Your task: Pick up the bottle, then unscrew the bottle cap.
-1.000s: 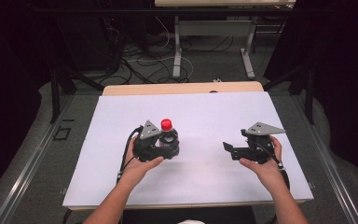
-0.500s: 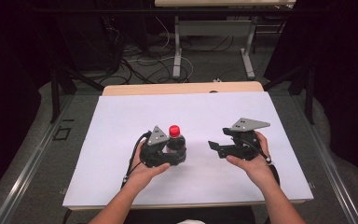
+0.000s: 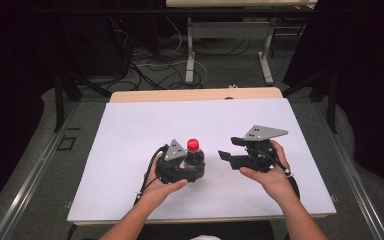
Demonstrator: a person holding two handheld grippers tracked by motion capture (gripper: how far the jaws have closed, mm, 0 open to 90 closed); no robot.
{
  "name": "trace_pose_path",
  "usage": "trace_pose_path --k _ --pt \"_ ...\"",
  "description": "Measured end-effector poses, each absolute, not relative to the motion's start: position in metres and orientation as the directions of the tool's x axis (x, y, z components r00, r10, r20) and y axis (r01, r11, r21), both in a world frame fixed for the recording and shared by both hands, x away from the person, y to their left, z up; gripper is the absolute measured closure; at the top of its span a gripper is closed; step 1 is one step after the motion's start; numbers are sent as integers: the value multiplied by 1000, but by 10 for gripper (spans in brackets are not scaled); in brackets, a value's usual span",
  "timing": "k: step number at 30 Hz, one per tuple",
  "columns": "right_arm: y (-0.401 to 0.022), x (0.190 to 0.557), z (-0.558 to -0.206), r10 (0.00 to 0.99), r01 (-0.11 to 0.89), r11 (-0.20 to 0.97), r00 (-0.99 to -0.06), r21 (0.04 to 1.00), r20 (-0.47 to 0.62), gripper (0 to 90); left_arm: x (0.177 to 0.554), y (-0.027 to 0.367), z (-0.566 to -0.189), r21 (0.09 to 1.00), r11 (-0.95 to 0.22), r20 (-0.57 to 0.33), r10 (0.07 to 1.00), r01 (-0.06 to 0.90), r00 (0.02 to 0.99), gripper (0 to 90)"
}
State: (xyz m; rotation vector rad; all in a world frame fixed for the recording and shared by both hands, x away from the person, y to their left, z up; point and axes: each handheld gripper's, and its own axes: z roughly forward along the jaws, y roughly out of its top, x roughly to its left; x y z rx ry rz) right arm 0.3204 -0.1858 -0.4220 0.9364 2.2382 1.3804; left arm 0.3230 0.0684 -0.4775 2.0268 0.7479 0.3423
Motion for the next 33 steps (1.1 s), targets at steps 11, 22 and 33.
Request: trace_pose_path --k 11,22,33 --pt "-183 318 -417 678 382 258 -726 887 116 435 320 58 -485 829 -419 -42 615 372 787 303" --pt "-159 319 -410 636 363 263 -762 894 123 482 319 51 -489 819 -436 -40 606 374 794 303" --pt "-136 322 -414 614 350 287 -782 892 109 533 318 47 -489 824 -437 -34 598 361 801 303"
